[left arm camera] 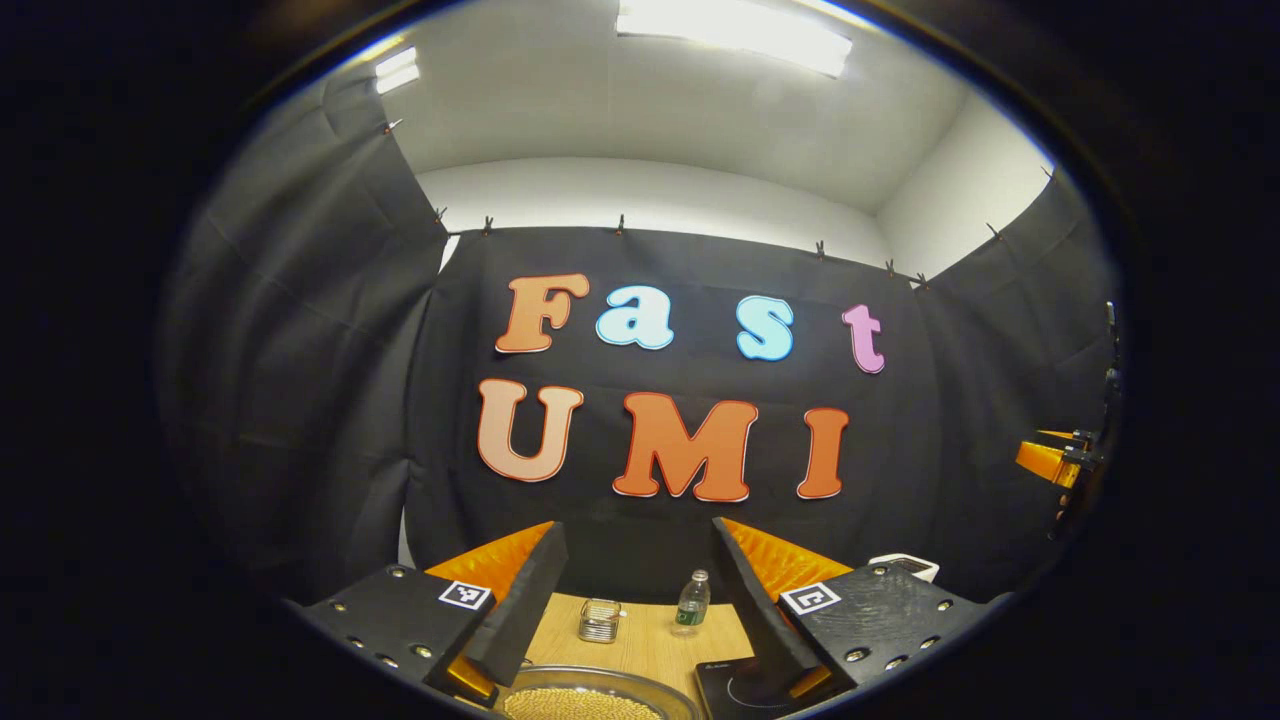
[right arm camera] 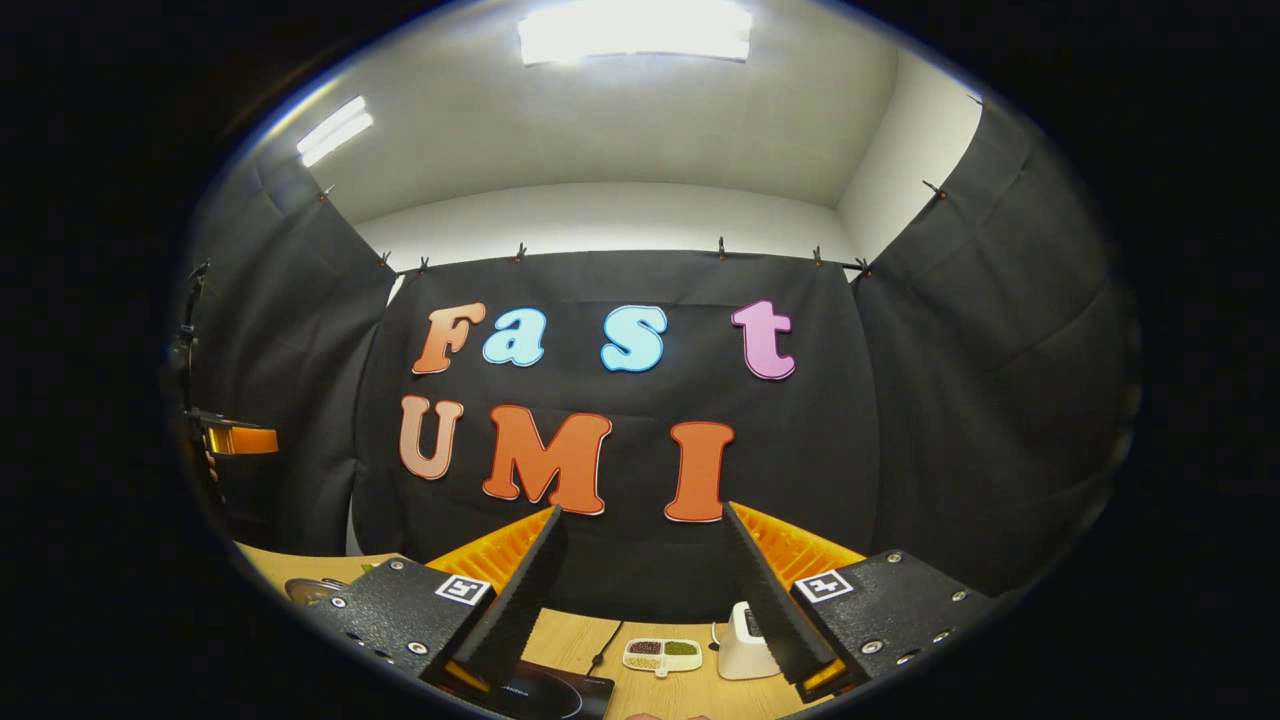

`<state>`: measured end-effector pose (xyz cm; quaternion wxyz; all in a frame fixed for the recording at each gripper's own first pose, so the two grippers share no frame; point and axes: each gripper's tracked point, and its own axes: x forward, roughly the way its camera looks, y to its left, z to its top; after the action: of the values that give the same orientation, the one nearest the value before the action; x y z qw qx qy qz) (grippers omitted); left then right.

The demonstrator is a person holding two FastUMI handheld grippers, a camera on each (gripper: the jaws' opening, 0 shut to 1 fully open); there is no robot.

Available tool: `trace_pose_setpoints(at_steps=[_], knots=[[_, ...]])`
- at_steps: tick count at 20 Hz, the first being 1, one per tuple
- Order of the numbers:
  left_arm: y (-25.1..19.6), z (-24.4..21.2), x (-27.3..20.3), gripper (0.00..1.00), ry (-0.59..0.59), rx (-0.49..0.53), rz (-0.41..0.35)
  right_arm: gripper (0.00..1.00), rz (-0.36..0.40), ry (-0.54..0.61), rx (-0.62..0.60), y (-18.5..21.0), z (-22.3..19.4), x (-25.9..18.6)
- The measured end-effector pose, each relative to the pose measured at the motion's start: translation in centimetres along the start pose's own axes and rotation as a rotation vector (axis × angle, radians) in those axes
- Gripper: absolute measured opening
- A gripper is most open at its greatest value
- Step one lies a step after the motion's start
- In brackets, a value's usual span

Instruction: First push the handle of the pot to place it horizontally, then grasp the pot with both hands and set it on the induction cooktop.

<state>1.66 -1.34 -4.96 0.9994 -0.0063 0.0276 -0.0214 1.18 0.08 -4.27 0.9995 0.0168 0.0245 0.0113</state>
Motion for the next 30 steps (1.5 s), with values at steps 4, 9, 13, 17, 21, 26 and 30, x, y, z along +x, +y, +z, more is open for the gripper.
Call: trace_pose_setpoints(at_steps=[4,9,13,17,21,26,30], knots=[[-0.3,-2.1,-0.4,0.91,0.062,0.026,0.005,0.95,0.007,-0.001,0.002,0.3,-0.7,-0.4],[-0.9,-6.6,-0.9,0.57,0.204,0.033,-0.021,0.95,0.024,0.003,-0.007,1.2,-1.7,-1.0],[-1.7,-10.8,-2.0,0.19,0.322,0.087,-0.047,0.95,0.027,0.001,-0.021,1.7,-2.6,-1.5],[-2.5,-14.9,-3.6,0.1,0.436,0.061,-0.084,0.95,0.051,0.0,-0.024,3.0,-3.7,-2.0],[-3.1,-18.0,-5.9,0.07,0.528,0.058,-0.128,0.95,0.079,0.018,-0.021,4.6,-5.7,-2.4],[-2.9,-23.6,-9.1,0.02,0.73,-0.01,-0.137,0.95,0.098,0.054,-0.012,5.6,-7.9,-2.9],[-2.4,-28.3,-12.3,0.03,0.93,-0.039,-0.107,0.95,0.09,0.063,-0.014,5.5,-9.1,-2.8]])
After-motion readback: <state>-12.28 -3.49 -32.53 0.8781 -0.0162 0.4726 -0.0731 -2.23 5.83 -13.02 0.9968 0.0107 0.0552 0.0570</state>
